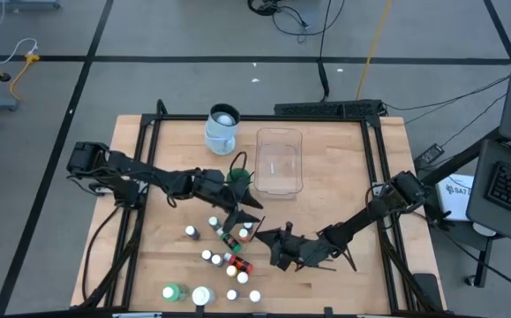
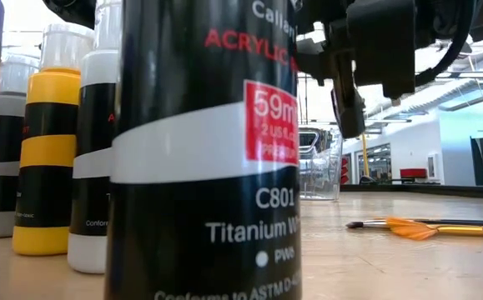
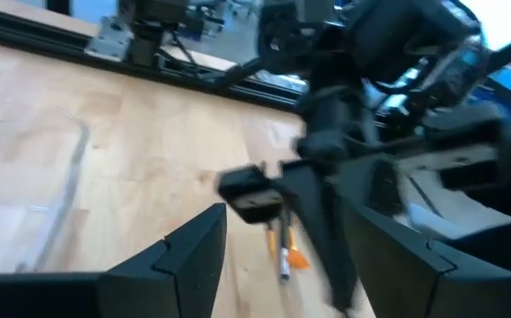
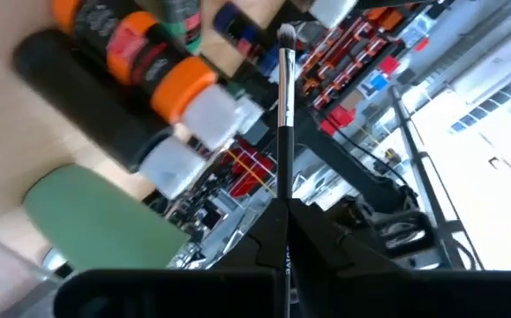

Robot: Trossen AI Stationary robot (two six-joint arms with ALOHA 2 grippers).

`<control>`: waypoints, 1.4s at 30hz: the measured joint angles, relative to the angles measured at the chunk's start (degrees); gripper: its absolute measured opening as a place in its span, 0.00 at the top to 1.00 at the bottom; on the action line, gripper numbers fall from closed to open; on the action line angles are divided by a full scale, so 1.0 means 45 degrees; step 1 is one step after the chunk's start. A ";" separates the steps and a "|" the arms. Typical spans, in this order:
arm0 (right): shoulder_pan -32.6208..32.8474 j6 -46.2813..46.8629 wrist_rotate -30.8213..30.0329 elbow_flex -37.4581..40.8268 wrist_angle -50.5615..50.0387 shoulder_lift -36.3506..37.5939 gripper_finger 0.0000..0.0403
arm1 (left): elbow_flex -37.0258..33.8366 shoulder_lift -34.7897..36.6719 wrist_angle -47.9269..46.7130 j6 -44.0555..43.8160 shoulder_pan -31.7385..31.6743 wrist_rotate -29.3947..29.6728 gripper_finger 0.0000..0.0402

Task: Pick & Place Paint Supplies
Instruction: Put the white paintbrush into the green cup

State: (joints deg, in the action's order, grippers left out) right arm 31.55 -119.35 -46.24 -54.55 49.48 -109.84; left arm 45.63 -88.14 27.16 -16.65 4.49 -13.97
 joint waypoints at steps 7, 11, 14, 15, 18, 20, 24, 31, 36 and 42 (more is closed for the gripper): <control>-0.0189 -0.0394 0.0359 -0.0186 0.0445 0.0005 1.00 | 0.0005 0.0005 0.0106 0.0244 -0.0009 -0.0285 0.42; -0.0324 -0.0625 0.0905 -0.0198 0.0578 0.0014 1.00 | 0.0005 0.0005 0.0426 0.0205 -0.0042 -0.0213 0.44; -0.0402 -0.0648 0.0989 -0.0198 0.0844 0.0005 1.00 | 0.0005 0.0005 0.0499 0.0244 -0.0023 -0.0216 0.49; -0.0432 -0.0647 0.0986 -0.0202 0.0891 0.0005 1.00 | 0.0005 0.0005 0.0499 0.0244 -0.0019 -0.0221 0.52; -0.0486 -0.0647 0.0968 -0.0198 0.0854 0.0005 1.00 | 0.0005 0.0005 0.0663 0.0256 -0.0028 -0.0229 0.62; -0.0512 -0.0640 0.0972 -0.0198 0.0871 0.0005 1.00 | 0.0005 0.0005 0.0718 0.0318 -0.0021 -0.0306 0.70; -0.0520 -0.0608 0.0951 -0.0198 0.0863 0.0005 1.00 | 0.0005 0.0005 0.0679 0.0560 0.0053 -0.0352 0.89; -0.0563 -0.0491 0.0563 -0.0198 0.1222 0.0024 1.00 | 0.0024 0.0000 0.0576 0.0938 0.0273 -0.0518 0.96; -0.0609 -0.0226 0.0551 -0.0198 0.1339 0.0015 1.00 | 0.0024 0.0015 0.0629 0.1257 0.0370 -0.0547 0.99; -0.0604 0.1045 0.0432 -0.0198 0.1339 0.0015 1.00 | 0.0025 0.0040 0.0648 0.1713 0.0376 -0.0122 0.99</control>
State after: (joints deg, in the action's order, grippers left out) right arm 28.83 -114.64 -44.29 -55.44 55.51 -109.78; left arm 45.74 -87.96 30.08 -8.94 6.18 -14.52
